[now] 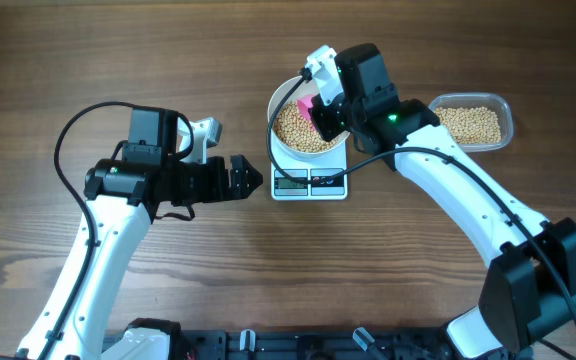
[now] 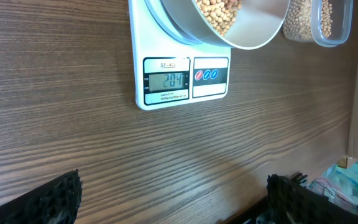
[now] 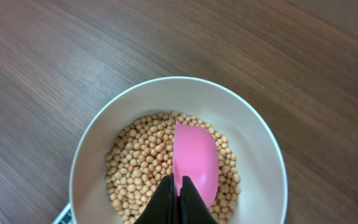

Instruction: Scoop item into bowl and weigh 150g on scale

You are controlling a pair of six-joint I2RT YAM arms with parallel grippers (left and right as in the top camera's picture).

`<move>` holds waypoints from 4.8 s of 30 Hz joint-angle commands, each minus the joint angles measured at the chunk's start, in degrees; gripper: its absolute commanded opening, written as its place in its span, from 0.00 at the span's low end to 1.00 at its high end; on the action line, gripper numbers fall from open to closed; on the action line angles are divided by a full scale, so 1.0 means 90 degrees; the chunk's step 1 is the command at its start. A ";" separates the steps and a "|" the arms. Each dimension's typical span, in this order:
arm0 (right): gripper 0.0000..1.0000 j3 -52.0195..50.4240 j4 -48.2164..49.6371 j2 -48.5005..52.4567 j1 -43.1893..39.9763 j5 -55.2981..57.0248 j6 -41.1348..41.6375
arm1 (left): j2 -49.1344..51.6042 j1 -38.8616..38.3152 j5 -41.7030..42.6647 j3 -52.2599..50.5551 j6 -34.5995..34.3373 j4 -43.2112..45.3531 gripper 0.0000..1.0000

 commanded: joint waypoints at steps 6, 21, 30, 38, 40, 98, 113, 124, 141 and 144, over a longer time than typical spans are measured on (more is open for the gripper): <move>0.05 0.0092 -0.0007 0.0107 0.0015 -0.0748 0.1047 | -0.0010 -0.0024 0.0080 0.0143 -0.0012 0.0019 1.00; 0.04 0.0117 0.0044 -0.0073 -0.0053 -0.0049 0.1202 | -0.0010 -0.0024 0.0080 0.0143 -0.0012 0.0019 1.00; 0.04 0.0117 0.0039 -0.0219 -0.0058 0.0002 0.1178 | -0.0010 -0.0024 0.0080 0.0143 -0.0012 0.0019 1.00; 0.04 0.0117 0.0301 -0.0418 -0.0058 0.0046 0.0981 | -0.0010 -0.0024 0.0080 0.0143 -0.0012 0.0019 1.00; 0.04 0.0117 0.0301 -0.0449 -0.0058 0.0053 0.0981 | -0.0010 -0.0022 0.0080 0.0143 -0.0012 0.0019 1.00; 0.04 0.0117 0.0029 -0.0644 -0.0058 0.0073 -0.0138 | -0.0010 -0.0024 0.0080 0.0143 -0.0012 0.0019 1.00; 0.04 0.0117 0.0087 -0.0646 -0.0058 0.0002 0.0440 | -0.0010 -0.0022 0.0080 0.0143 -0.0012 0.0019 1.00; 0.04 0.0117 0.0187 -0.0646 -0.0058 0.0005 0.0350 | -0.0010 -0.0022 0.0080 0.0143 -0.0012 0.0019 1.00; 0.04 0.0117 0.0209 -0.0658 -0.0058 0.0104 0.0119 | -0.0010 -0.0022 0.0080 0.0143 -0.0012 0.0019 1.00; 0.04 0.0117 0.0204 -0.0658 -0.0058 0.0104 0.0005 | -0.0010 -0.0024 0.0080 0.0143 -0.0012 0.0019 1.00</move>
